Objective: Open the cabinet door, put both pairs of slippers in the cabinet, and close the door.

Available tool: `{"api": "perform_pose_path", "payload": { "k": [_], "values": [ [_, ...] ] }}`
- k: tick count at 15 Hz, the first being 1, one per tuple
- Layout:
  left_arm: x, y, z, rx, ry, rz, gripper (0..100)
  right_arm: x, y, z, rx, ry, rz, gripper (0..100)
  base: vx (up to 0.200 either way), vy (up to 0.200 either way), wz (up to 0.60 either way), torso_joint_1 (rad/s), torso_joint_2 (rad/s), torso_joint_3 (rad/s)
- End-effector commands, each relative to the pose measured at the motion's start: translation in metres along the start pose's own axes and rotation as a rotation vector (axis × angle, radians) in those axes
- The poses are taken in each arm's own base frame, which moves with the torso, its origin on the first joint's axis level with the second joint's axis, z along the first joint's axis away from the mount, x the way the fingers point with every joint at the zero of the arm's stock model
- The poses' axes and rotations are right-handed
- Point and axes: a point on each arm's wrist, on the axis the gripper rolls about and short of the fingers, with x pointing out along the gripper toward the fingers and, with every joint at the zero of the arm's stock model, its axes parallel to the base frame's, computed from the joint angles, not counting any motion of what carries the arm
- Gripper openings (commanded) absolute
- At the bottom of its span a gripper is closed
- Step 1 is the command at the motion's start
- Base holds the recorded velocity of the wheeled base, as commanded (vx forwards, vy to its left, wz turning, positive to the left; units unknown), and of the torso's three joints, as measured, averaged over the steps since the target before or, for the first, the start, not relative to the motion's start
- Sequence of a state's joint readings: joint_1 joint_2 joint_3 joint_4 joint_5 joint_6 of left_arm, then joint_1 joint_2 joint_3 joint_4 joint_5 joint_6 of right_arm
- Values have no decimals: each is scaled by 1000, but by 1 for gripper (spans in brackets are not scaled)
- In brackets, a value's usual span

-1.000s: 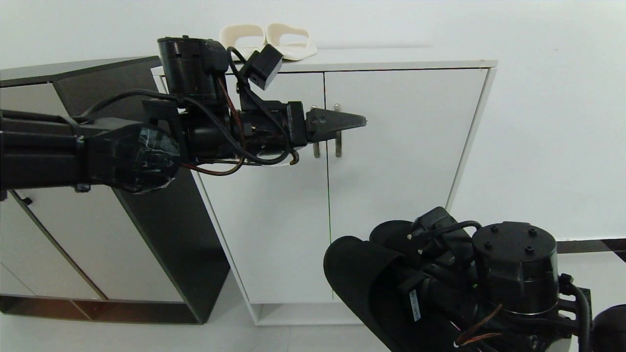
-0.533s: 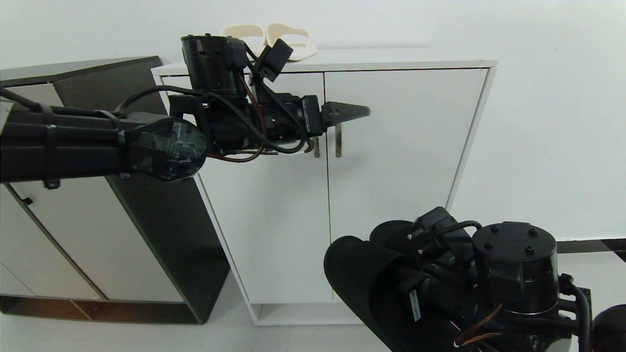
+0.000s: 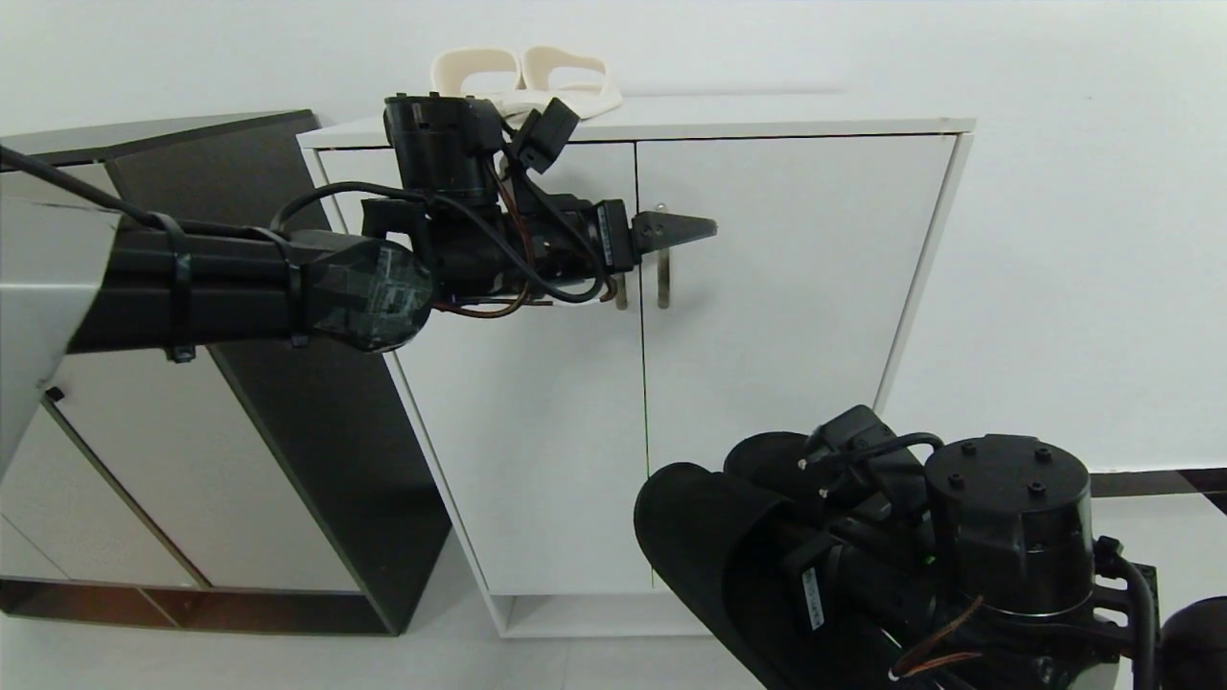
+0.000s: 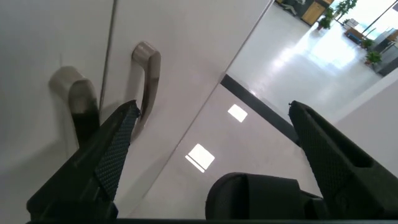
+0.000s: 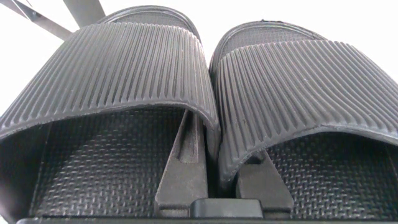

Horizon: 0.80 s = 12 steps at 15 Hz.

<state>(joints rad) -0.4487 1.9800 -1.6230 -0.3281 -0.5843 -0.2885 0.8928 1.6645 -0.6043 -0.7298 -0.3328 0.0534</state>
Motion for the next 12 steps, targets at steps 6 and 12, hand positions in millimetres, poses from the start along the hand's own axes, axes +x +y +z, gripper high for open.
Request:
{"api": "perform_pose_path", "payload": {
  "k": [6, 12],
  "values": [
    [10, 21, -9, -14, 13, 27, 100, 2, 0, -2, -2, 8, 3, 0, 0, 0, 0, 0, 0, 0],
    [20, 28, -22, -31, 39, 28, 100, 2, 0, -3, -3, 11, 2, 0, 0, 0, 0, 0, 0, 0]
  ]
}}
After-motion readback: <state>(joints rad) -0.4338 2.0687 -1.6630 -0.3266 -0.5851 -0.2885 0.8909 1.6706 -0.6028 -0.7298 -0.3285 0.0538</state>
